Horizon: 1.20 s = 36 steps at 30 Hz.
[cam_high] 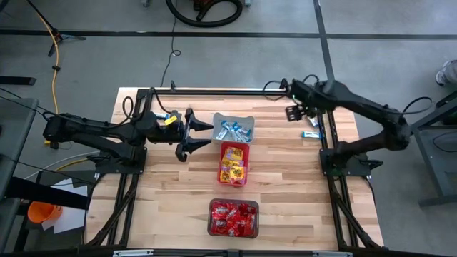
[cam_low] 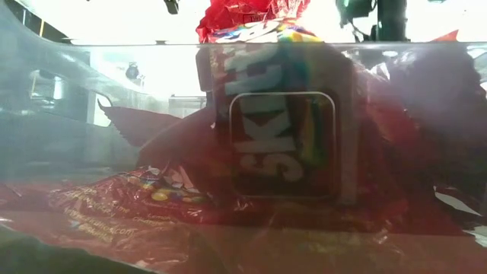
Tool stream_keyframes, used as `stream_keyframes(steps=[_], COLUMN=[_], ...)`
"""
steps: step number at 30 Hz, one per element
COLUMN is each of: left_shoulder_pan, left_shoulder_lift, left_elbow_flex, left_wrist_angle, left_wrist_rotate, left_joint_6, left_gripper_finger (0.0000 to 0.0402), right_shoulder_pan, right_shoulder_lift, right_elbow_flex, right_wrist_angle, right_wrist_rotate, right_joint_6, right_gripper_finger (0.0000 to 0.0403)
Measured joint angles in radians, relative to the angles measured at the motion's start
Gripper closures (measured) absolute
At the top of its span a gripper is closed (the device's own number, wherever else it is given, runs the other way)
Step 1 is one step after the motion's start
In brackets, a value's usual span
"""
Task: Sort candy
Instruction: Put the white candy into the white bin
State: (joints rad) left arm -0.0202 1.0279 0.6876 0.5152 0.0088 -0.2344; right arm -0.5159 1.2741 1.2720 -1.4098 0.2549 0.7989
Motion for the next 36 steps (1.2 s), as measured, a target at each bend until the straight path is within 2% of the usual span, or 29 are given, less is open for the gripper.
stream_keyframes(steps=[4, 9, 16, 21, 26, 30, 36], left_shoulder_pan=[0.000, 0.000, 0.000, 0.000, 0.000, 0.000, 0.000], left_shoulder_lift=[0.000, 0.000, 0.000, 0.000, 0.000, 0.000, 0.000], left_elbow_flex=[0.000, 0.000, 0.000, 0.000, 0.000, 0.000, 0.000], left_wrist_angle=[-0.002, -0.002, -0.002, -0.002, -0.002, -0.002, -0.002], left_wrist_rotate=[0.007, 0.007, 0.005, -0.032, -0.063, -0.077, -0.115], left_joint_6=[-0.001, -0.041, -0.061, -0.061, -0.061, -0.061, -0.080], left_gripper_finger=[0.0149, 0.0149, 0.0149, 0.0149, 0.0149, 0.0149, 0.0149], right_shoulder_pan=[-0.143, -0.217, -0.232, -0.230, -0.230, -0.230, -0.238], right_shoulder_lift=[0.101, 0.231, 0.284, 0.284, 0.284, 0.290, 0.342], right_elbow_flex=[0.000, -0.026, -0.262, -0.423, -0.516, -0.550, -0.515], right_wrist_angle=[-0.075, -0.070, 0.051, 0.184, 0.317, 0.375, 0.376], right_wrist_rotate=[-0.024, -0.060, -0.097, -0.117, -0.097, -0.079, -0.034], right_joint_6=[-0.161, -0.368, -0.528, -0.515, -0.505, -0.567, -0.570], right_gripper_finger=[0.0143, 0.0144, 0.0144, 0.0144, 0.0144, 0.0144, 0.0144])
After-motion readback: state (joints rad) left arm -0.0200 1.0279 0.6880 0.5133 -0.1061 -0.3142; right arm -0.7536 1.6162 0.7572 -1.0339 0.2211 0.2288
